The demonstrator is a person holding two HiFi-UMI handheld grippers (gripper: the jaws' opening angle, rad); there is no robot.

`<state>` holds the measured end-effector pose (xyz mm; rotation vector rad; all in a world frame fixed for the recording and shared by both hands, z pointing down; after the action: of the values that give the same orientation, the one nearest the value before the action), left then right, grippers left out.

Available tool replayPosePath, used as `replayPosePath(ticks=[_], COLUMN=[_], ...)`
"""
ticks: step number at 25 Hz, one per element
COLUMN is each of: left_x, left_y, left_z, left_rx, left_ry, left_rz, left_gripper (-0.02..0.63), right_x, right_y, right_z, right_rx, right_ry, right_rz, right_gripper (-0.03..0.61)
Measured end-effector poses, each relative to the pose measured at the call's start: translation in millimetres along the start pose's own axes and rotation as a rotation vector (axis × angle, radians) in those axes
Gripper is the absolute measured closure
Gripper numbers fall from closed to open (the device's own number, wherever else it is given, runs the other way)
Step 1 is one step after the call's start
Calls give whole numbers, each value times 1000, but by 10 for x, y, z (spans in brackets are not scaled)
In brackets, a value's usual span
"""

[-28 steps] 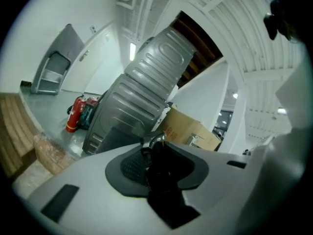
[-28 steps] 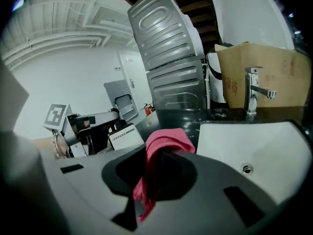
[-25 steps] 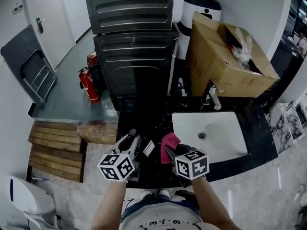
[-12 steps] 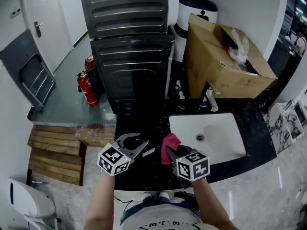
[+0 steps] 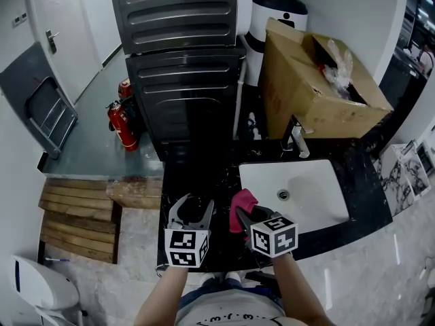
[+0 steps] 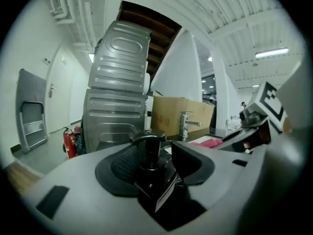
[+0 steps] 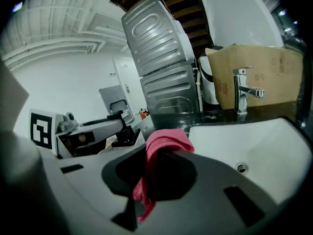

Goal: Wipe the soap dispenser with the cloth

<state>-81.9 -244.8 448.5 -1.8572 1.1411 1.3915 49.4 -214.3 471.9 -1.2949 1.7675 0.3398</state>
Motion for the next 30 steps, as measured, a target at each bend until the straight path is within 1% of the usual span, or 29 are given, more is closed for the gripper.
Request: replayPosePath(ticks=[4, 5, 7, 8, 9, 11, 13, 16, 19, 22, 26, 28, 30], left_x=[12, 13, 23, 30, 36, 36, 33, 28, -3, -56, -106, -112, -116], left_y=[57, 66, 70, 65, 58, 54, 84, 203, 350, 455, 527, 542, 547], left_z=[-118, -142, -177, -190, -199, -201, -167, -61, 47, 136, 203, 211, 207], left_rx=[142, 170, 205, 201, 182, 110, 23, -90, -159, -197, -214, -205, -196], left_ry=[30, 42, 58, 60, 56, 39, 6, -64, -129, -174, -211, -220, -224], left_rz=[2, -3, 0, 7, 14, 30, 67, 182, 299, 381, 434, 438, 440], left_gripper=[405, 417, 449, 468, 505, 511, 511, 511, 511, 511, 511, 511, 511], right_x=[6, -5, -26, -31, -32, -26, -18, 7, 51, 138, 264, 256, 193], right_y=[-1, -5, -11, -6, 3, 25, 29, 36, 120, 300, 617, 723, 706], right_z=[-6, -8, -16, -20, -21, -20, -19, -30, -72, -153, -285, -358, -420], right_rx=[-3, -5, -10, -11, -10, -5, -1, 7, 47, 112, 194, 200, 166], right_ry=[-4, -3, 0, 2, 2, 1, -1, -4, -6, -7, -9, 5, 25], right_rz=[-7, -10, -16, -17, -16, -9, -3, 2, 24, 74, 165, 208, 226], right_gripper=[529, 529, 529, 529, 529, 529, 529, 529, 529, 529, 529, 529, 529])
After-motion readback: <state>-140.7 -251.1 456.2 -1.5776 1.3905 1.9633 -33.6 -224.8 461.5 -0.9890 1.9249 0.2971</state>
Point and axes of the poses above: the fingertips, and each gripper's own axes: z backward along the fingers, y to its left, x out of its top, the point moved 3 cm from there along z, backward along the fingers, and after that the axes turned 6 degrees about y, right-handed, at the moved point
